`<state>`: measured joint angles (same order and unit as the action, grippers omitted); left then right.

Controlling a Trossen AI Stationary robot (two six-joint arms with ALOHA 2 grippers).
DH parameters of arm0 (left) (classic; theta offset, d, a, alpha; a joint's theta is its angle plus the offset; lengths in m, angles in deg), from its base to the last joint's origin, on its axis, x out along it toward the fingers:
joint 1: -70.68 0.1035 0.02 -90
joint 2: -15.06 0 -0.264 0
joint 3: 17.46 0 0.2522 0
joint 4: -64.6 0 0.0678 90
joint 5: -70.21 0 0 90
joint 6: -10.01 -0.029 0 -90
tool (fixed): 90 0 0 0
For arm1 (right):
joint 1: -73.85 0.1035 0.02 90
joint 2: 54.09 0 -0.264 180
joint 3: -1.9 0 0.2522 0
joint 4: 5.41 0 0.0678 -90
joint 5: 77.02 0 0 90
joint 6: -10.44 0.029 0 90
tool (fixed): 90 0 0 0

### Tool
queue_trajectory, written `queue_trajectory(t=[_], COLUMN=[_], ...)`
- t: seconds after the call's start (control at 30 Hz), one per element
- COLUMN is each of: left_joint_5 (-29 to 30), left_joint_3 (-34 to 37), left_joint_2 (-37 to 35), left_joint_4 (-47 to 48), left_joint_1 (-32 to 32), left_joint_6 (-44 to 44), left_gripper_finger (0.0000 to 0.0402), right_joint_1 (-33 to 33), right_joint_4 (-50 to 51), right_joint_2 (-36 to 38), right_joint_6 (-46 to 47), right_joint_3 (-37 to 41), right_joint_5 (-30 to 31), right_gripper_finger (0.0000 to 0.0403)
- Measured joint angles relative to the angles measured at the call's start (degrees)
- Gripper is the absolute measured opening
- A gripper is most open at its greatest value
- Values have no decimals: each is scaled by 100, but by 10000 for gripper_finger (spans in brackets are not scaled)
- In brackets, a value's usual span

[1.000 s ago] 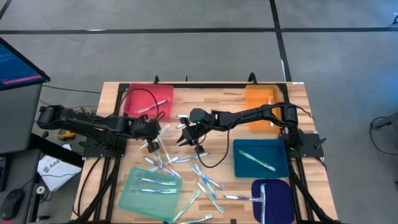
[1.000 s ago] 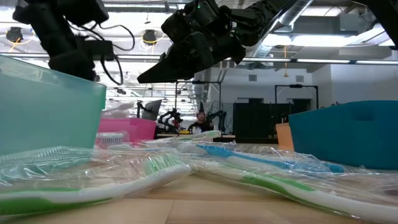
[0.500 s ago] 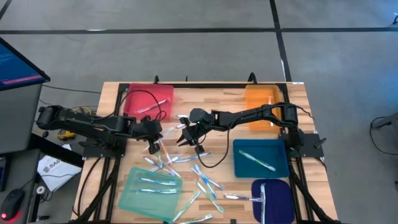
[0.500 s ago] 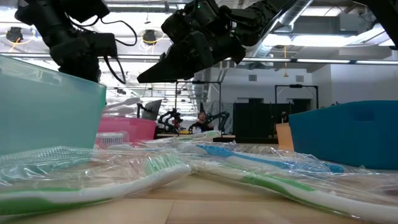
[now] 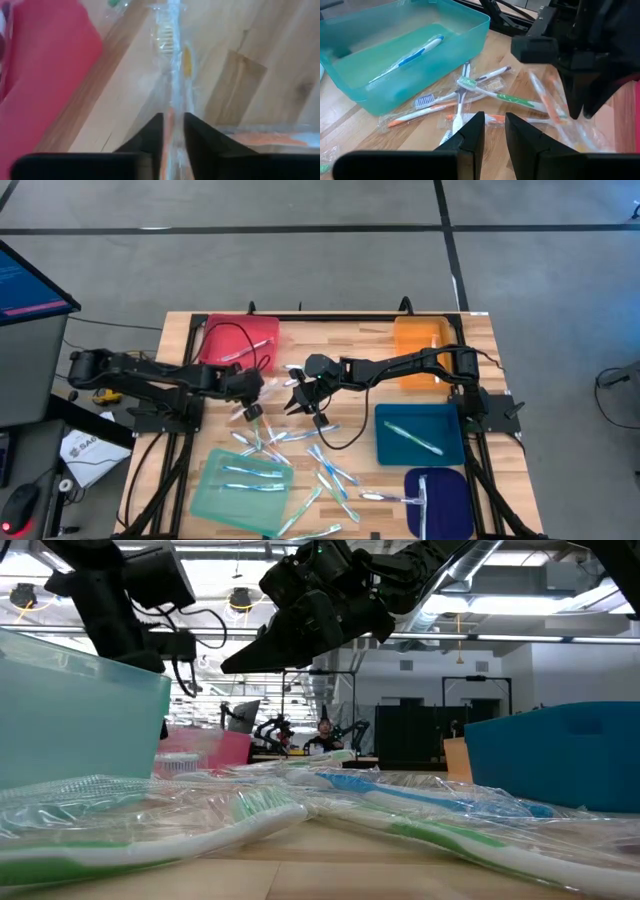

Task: Pick & Place Toothbrushes
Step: Put the orange toothbrush into the orange bin

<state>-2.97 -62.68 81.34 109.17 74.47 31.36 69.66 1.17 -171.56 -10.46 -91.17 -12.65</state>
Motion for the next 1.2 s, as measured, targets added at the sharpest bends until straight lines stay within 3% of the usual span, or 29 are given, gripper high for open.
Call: queue_trajectory(t=[0.17, 0.3, 0.93, 1.2], left_joint_5=[190, 214, 92, -27], left_joint_3=[0, 2, 2, 2], left_joint_2=[-114, -153, -99, 635], left_joint_4=[26, 37, 82, -440], left_joint_1=[191, 241, 186, 410], left_joint_6=[162, 53, -141, -160], left_gripper_finger=[147, 170, 166, 163], right_joint_1=[-2, 0, -1, 0], right_joint_4=[7, 7, 4, -13], right_joint_2=[0, 0, 0, 0], right_joint_6=[0, 0, 0, 0], right_joint_3=[0, 0, 0, 0], right_joint_5=[0, 0, 0, 0], right_gripper_finger=[71, 71, 71, 71])
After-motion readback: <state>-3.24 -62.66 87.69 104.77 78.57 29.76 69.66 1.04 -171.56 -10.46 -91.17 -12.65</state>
